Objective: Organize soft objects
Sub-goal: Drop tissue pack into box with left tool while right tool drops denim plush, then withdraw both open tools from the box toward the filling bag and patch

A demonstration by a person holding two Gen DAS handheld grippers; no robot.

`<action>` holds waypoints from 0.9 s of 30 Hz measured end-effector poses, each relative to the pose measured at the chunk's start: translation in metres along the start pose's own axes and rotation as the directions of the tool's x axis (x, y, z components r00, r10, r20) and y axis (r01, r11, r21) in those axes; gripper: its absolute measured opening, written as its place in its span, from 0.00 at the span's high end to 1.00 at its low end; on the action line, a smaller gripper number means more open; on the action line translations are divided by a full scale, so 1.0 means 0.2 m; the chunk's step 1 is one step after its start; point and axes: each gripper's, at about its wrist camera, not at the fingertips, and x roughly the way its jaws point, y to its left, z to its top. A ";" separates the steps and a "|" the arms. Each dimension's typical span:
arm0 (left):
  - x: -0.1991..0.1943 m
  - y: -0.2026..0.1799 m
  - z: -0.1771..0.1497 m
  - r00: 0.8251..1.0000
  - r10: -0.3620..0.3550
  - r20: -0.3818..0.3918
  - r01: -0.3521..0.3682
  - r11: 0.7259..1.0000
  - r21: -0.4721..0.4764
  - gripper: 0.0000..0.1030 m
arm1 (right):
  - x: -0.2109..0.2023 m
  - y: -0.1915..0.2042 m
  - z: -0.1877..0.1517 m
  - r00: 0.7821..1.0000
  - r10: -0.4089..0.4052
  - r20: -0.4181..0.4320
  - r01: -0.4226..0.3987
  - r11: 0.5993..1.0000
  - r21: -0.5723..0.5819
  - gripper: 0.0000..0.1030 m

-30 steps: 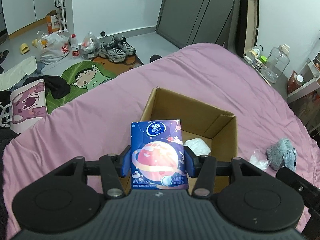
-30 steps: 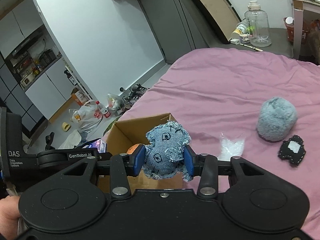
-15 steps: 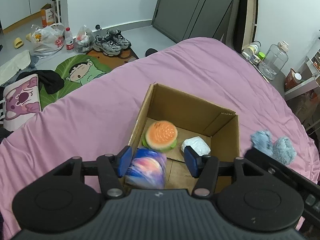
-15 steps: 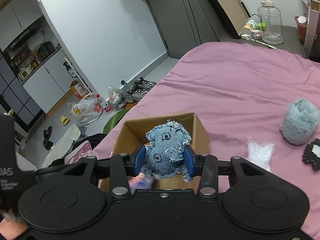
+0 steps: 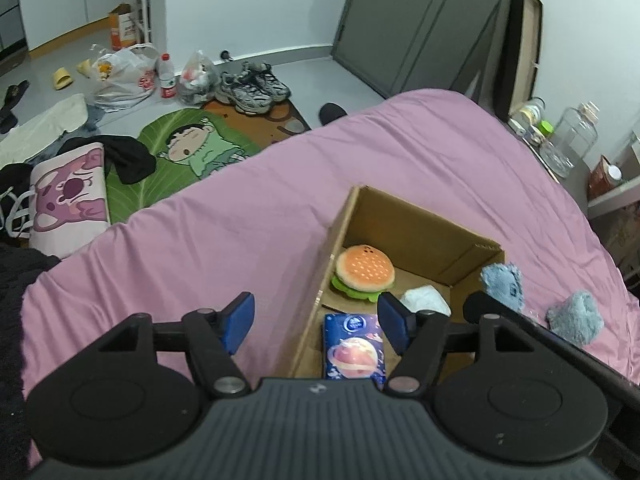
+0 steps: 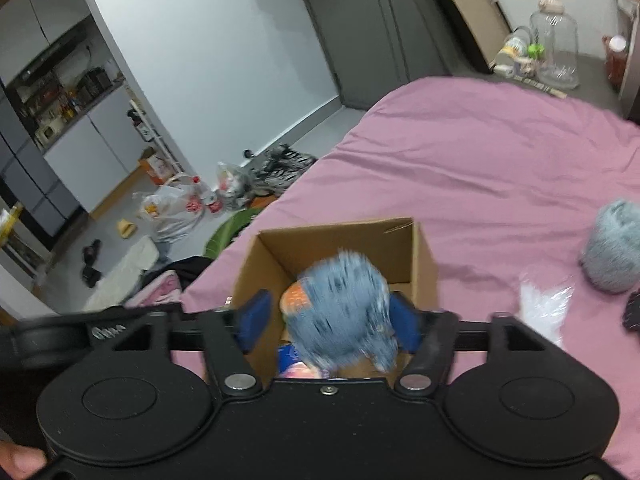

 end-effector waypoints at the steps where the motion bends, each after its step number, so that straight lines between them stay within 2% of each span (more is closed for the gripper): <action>1: -0.01 0.01 0.01 1.000 0.002 0.002 -0.002 1.000 -0.006 0.35 | -0.01 -0.01 0.00 1.000 0.000 0.002 0.000 1.000 0.004 0.33; 6: -0.04 0.00 0.02 1.000 0.009 0.015 -0.009 1.000 -0.011 0.28 | -0.09 -0.10 0.02 1.000 0.020 0.001 -0.020 0.999 0.046 0.33; 13: -0.09 -0.07 0.00 1.000 0.003 0.020 -0.003 1.000 0.013 0.25 | -0.23 -0.25 0.04 0.999 -0.033 -0.002 0.033 0.999 0.023 0.30; 17: -0.15 -0.12 -0.02 0.999 -0.014 0.033 0.013 0.999 0.037 0.19 | -0.30 -0.32 0.03 0.998 -0.059 0.006 0.059 0.998 -0.004 0.28; 21: -0.21 -0.17 -0.02 0.997 -0.011 0.071 0.008 0.999 0.050 0.18 | -0.35 -0.40 0.02 0.997 -0.073 0.011 0.073 0.997 -0.007 0.27; 27: -0.27 -0.26 -0.04 0.996 -0.020 0.089 0.014 0.997 0.075 0.18 | -0.45 -0.53 0.00 0.995 -0.094 0.020 0.094 0.995 -0.030 0.25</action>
